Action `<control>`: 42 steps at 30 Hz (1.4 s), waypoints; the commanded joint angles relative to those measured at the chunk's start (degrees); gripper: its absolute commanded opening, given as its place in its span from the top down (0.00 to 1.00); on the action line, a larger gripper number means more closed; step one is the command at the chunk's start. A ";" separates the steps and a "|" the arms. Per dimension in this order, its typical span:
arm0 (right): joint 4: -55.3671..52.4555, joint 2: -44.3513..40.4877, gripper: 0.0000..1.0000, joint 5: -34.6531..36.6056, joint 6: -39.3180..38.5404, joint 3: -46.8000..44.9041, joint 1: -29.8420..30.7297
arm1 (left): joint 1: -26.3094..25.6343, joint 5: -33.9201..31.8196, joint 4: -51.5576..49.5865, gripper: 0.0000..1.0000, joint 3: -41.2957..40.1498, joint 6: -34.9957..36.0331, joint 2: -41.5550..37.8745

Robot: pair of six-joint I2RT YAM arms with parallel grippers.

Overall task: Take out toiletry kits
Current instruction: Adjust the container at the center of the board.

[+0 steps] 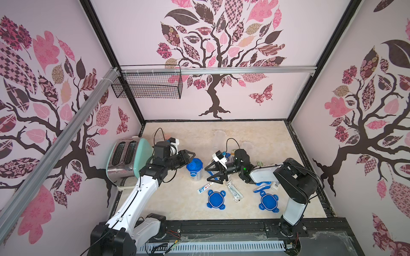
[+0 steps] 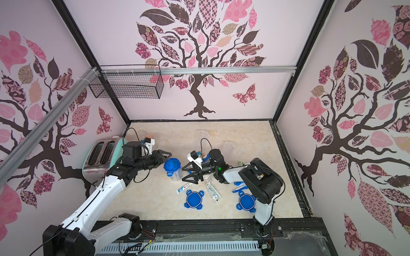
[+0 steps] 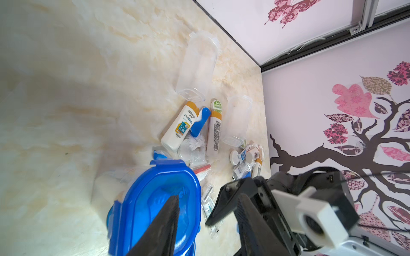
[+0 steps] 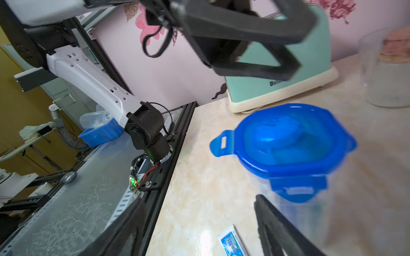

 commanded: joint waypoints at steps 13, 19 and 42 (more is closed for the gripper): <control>-14.96 7.80 0.24 4.51 0.13 15.56 -1.46 | 0.21 0.27 -6.63 0.49 -3.63 2.33 -3.02; -17.37 6.98 0.24 4.20 -3.68 13.90 1.49 | 0.22 0.51 -6.36 0.50 -3.49 2.78 -0.61; -12.07 1.81 0.25 4.88 -2.15 6.52 6.93 | 0.23 4.12 -2.89 0.52 0.20 3.58 6.55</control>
